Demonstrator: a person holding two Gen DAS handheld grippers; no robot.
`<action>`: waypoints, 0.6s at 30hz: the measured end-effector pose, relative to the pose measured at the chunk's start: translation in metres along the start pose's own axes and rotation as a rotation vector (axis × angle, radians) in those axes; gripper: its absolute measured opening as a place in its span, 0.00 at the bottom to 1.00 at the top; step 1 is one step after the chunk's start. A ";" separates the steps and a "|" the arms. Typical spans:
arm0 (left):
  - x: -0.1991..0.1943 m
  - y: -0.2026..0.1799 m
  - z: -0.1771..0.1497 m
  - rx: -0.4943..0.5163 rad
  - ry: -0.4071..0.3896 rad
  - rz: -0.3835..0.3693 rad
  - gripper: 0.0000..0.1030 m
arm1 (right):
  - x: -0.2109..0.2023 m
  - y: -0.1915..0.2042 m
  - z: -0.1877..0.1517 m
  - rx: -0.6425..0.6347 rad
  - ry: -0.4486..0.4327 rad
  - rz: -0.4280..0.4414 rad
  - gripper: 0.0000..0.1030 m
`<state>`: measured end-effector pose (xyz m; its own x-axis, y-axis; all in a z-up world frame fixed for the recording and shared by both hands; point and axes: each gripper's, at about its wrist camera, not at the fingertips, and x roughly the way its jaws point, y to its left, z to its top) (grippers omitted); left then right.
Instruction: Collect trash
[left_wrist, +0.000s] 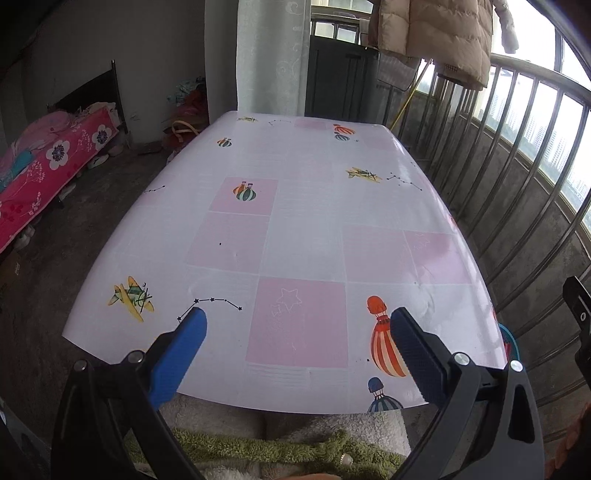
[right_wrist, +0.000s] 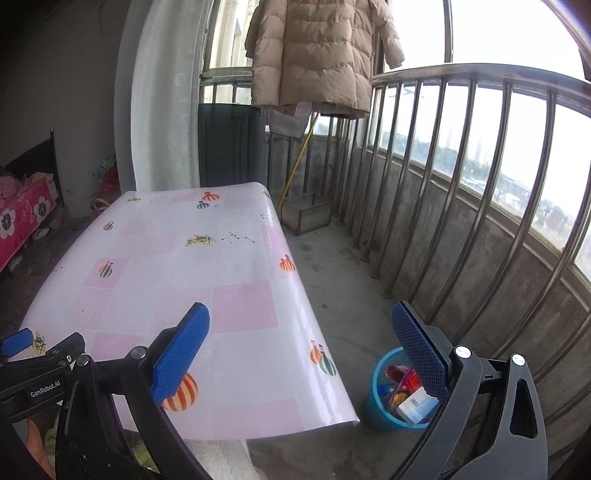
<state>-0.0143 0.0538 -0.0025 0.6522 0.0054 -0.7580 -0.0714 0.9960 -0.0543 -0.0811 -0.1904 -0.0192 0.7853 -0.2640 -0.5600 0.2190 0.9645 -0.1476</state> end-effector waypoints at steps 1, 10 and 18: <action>0.003 -0.002 -0.002 0.006 0.014 0.000 0.94 | 0.003 -0.002 -0.004 0.005 0.028 -0.005 0.92; 0.018 -0.024 -0.012 0.105 0.089 -0.017 0.94 | 0.017 -0.023 -0.035 0.058 0.179 -0.076 0.92; 0.021 -0.041 -0.011 0.131 0.093 -0.027 0.94 | 0.023 -0.034 -0.047 0.056 0.235 -0.109 0.92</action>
<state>-0.0057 0.0126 -0.0234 0.5794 -0.0236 -0.8147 0.0484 0.9988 0.0055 -0.0982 -0.2287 -0.0654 0.6005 -0.3508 -0.7185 0.3314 0.9270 -0.1756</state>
